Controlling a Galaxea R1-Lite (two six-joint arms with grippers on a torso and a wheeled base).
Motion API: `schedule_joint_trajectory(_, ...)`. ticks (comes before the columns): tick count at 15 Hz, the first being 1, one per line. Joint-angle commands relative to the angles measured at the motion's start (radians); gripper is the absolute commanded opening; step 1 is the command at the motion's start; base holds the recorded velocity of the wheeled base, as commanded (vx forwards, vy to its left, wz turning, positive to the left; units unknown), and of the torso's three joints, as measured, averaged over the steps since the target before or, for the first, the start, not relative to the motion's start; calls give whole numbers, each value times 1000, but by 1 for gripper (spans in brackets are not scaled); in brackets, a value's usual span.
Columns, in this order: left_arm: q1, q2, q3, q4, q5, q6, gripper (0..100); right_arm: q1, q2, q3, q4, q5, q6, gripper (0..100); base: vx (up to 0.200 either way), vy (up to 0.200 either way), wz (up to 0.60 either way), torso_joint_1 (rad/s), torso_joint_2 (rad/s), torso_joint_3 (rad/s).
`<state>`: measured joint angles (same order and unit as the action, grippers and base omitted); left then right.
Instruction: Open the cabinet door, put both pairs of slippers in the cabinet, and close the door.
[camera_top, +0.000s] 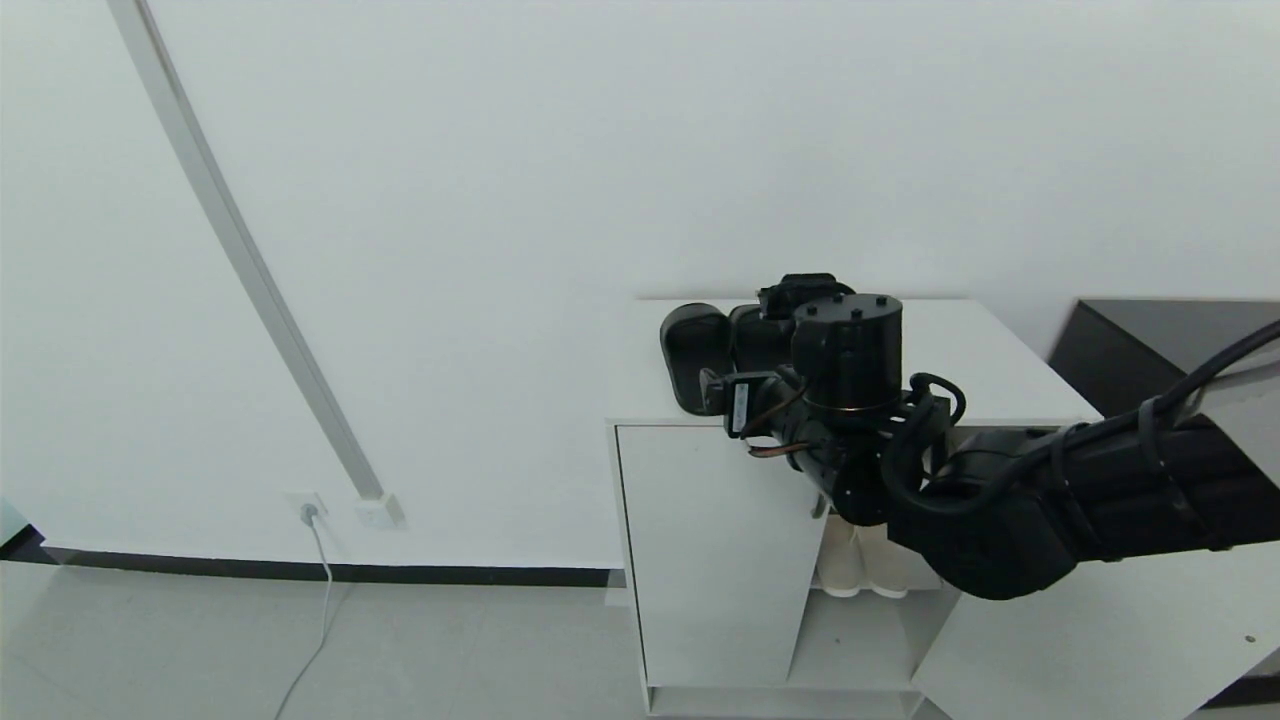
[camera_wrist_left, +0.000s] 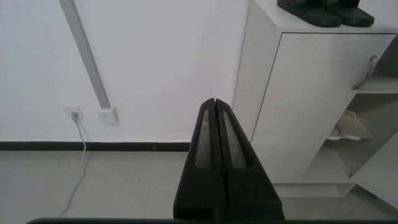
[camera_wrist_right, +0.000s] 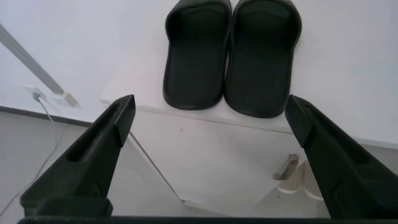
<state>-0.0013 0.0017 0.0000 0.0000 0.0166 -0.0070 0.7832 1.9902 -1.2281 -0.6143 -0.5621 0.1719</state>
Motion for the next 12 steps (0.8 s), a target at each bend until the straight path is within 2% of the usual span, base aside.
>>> schedule_joint_trajectory(1, 1, 0, 0, 0, 0, -1, 0, 1, 35, -5, -2, -1, 0, 100, 200, 0, 0, 2, -2, -2)
schedule_joint_trajectory(9, 0, 0, 0, 0, 0, -4, 0, -18, 78, -7, -5, -4, -2, 100, 200, 0, 0, 4, 2, 4)
schedule_joint_trajectory(12, 0, 0, 0, 0, 0, -5, 0, -33, 111, -21, -7, -4, -2, 100, 0, 0, 0, 0, 0, 0)
